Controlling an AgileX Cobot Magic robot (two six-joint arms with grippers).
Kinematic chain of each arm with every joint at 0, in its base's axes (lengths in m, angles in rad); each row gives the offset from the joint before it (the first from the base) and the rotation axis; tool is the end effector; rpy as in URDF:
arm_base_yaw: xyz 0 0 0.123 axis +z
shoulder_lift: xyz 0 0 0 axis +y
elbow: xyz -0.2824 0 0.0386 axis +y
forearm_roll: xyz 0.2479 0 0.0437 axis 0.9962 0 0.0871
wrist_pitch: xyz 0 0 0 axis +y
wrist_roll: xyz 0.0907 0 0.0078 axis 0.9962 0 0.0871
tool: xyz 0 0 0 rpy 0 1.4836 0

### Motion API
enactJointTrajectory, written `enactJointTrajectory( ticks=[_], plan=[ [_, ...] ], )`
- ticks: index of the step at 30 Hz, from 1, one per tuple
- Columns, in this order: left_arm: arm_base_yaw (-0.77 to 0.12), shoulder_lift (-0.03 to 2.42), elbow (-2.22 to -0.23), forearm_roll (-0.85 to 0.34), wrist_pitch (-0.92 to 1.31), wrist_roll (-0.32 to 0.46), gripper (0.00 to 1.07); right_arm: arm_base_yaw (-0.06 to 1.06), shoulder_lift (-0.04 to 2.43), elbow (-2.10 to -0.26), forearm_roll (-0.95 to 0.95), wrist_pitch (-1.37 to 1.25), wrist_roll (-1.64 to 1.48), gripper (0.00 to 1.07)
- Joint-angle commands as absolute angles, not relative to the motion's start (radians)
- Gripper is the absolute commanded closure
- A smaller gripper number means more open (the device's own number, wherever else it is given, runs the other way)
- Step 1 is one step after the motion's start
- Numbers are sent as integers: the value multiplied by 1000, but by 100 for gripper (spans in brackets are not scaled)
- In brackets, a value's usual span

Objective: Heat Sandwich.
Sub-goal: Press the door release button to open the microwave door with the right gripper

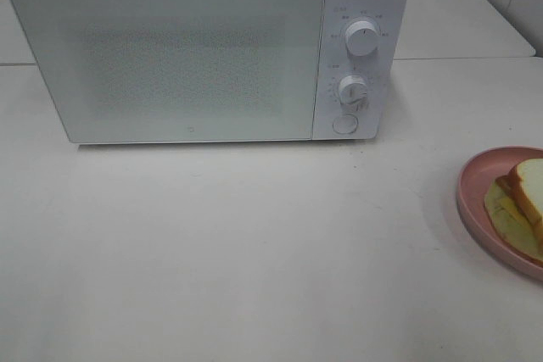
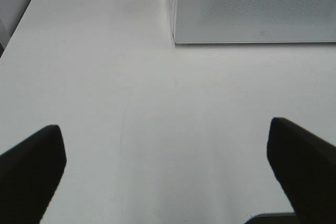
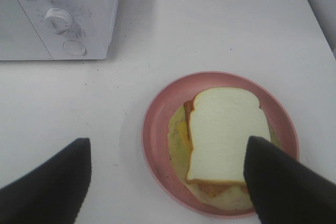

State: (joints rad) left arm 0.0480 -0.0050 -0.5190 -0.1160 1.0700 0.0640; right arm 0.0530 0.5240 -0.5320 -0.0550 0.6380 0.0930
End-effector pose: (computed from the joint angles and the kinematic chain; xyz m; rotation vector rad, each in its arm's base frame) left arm -0.0081 -0.0096 0.2821 0.0238 2.0247 -0.0676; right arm 0.1002 0.0023 0.2963 0.0151 2.1126 0.0262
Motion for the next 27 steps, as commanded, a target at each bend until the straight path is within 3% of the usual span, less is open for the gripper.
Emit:
enactJointTrajectory(
  ticks=[1, 27],
  plan=[
    [44, -28, -517, -117, 1072, 62, 7, 48, 565, -539, -60, 590, 98, 31],
    [44, -28, -517, -117, 1072, 62, 7, 48, 1046, -539, -52, 131, 99, 31]
  ],
)
